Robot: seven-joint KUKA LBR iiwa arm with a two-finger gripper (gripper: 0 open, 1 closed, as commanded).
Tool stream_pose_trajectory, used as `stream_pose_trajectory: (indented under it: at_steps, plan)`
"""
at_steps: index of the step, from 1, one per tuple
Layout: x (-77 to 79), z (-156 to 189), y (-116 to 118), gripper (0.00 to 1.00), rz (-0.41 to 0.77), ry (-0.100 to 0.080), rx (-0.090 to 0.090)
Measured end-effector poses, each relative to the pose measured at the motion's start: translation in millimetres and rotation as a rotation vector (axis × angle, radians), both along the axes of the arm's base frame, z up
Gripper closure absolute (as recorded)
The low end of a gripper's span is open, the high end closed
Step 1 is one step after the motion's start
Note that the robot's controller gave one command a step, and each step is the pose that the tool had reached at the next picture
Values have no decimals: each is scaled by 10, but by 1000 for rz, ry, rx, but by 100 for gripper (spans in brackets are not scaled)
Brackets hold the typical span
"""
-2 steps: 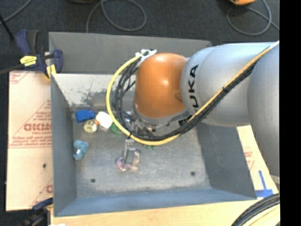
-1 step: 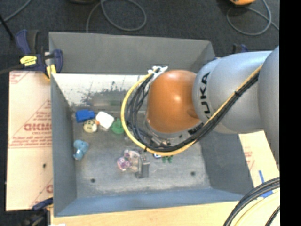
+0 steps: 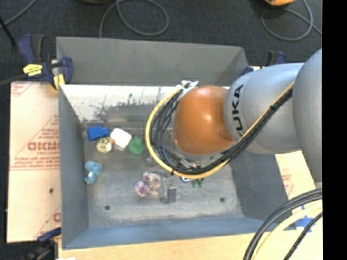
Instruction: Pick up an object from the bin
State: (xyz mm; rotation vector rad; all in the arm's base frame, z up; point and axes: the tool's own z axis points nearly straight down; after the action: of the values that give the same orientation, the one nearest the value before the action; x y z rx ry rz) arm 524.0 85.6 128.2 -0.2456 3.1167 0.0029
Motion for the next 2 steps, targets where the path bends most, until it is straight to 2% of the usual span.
stream_pose_trajectory:
  at_steps: [1,2]
  plan:
    - [-28,-273,36,0,-127,9,0]
    - [224,-563,133,100,88,-5,0]
